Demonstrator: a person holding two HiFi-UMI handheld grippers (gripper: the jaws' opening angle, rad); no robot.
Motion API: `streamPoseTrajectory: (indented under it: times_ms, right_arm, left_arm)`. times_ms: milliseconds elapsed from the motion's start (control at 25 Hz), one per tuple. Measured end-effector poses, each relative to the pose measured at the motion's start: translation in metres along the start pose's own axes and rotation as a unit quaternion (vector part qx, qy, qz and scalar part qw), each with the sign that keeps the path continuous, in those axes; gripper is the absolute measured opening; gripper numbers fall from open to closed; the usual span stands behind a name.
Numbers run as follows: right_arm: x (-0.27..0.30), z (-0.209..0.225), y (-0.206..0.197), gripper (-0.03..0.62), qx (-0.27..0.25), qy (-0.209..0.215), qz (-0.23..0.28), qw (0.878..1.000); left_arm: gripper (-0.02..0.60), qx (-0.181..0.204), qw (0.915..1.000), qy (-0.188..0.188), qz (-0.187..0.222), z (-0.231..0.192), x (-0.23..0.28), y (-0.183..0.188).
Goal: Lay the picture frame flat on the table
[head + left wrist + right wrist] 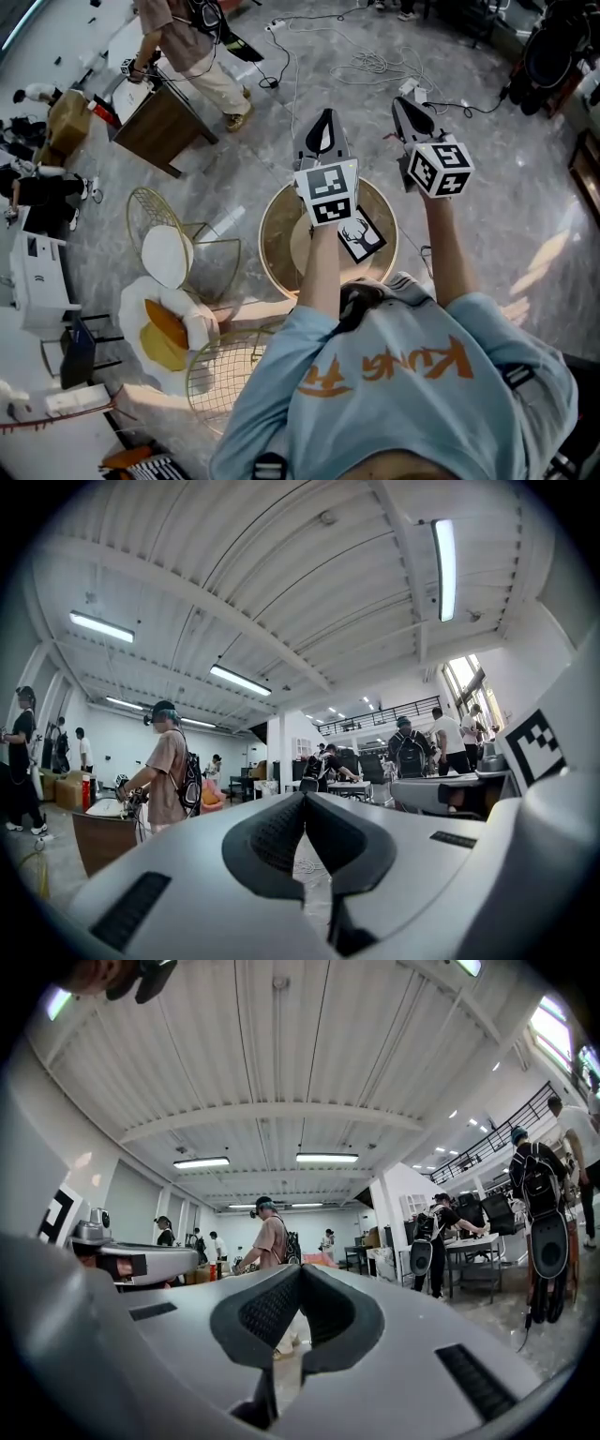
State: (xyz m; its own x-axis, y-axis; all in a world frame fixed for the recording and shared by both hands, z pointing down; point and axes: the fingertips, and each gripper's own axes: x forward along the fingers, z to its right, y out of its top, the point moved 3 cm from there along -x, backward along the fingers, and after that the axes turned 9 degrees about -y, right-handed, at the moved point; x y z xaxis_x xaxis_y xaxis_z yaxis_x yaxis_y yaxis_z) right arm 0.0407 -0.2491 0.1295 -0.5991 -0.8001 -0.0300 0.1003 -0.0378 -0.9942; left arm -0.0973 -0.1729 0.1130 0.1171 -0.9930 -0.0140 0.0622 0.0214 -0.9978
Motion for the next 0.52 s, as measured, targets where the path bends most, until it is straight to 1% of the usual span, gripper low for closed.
streamPoseTrajectory:
  times_ms: [200,320,520]
  right_arm:
    - [0.005,-0.002,0.005,-0.003,-0.008,0.010,0.000,1.000]
    - [0.009,-0.008,0.007,-0.003,-0.011,0.020,0.000,1.000]
    - [0.014,-0.020,0.009,-0.003,-0.016,0.037,0.001,0.999]
  left_arm:
    - [0.020,-0.010,0.9999,0.012,-0.001,-0.004,-0.002,-0.001]
    - [0.020,-0.023,0.9993,0.029,-0.003,-0.015,-0.006,-0.005]
    - [0.020,-0.028,0.9984,0.050,-0.002,-0.026,-0.018,-0.009]
